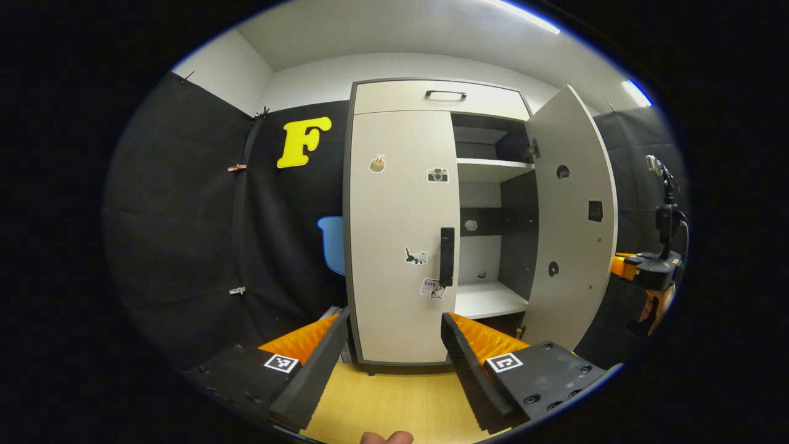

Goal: Open the right door of the double-door shoe cabinet with the right hand, and open the left door with the left hand.

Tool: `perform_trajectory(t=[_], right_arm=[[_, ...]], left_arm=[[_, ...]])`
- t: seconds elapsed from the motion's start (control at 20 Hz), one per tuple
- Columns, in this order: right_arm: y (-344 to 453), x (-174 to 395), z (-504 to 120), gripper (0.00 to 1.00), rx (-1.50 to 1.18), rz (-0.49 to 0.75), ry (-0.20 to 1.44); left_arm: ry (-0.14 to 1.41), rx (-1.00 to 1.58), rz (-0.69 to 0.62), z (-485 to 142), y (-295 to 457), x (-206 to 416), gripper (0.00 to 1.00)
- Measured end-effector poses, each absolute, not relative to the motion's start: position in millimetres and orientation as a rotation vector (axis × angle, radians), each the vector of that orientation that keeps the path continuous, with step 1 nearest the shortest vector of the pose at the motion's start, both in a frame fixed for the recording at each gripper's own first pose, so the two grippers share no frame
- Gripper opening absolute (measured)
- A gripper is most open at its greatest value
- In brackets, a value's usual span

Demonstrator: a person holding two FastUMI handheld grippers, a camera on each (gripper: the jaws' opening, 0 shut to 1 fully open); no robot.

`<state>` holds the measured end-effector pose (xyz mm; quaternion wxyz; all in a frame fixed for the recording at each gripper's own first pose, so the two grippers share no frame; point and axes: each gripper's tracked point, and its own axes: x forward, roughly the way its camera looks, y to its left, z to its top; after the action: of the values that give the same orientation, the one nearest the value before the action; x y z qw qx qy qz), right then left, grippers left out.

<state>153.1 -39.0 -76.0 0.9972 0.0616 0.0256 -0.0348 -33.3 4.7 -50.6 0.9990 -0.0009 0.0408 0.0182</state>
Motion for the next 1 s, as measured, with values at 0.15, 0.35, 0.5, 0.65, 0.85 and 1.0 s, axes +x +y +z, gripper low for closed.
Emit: perform_trajectory(t=[0.15, 0.35, 0.5, 0.65, 0.85, 1.0], right_arm=[[-42, 152, -77, 0.05, 0.103, -0.063, 0.049], [-50, 148, -66, 0.07, 0.033, -0.092, 0.004], [-52, 145, -63, 0.07, 0.021, -0.087, 0.013], [-55, 130, -64, 0.08, 0.044, -0.074, 0.034], [-64, 108, -59, 0.17, 0.078, -0.064, 0.038], [-74, 97, -54, 0.29, 0.084, -0.080, 0.035]], left_arm=[[0.082, 0.014, 0.027, -49, -4, -31, 0.95], [0.083, 0.022, 0.020, -46, -14, -29, 0.95], [0.076, 0.013, 0.014, -43, -21, -28, 0.95], [0.070, 0.005, 0.000, -41, -28, -20, 0.95], [0.056, -0.062, -0.068, -41, -48, 5, 0.95], [0.062, -0.079, -0.090, -39, -56, 34, 0.95]])
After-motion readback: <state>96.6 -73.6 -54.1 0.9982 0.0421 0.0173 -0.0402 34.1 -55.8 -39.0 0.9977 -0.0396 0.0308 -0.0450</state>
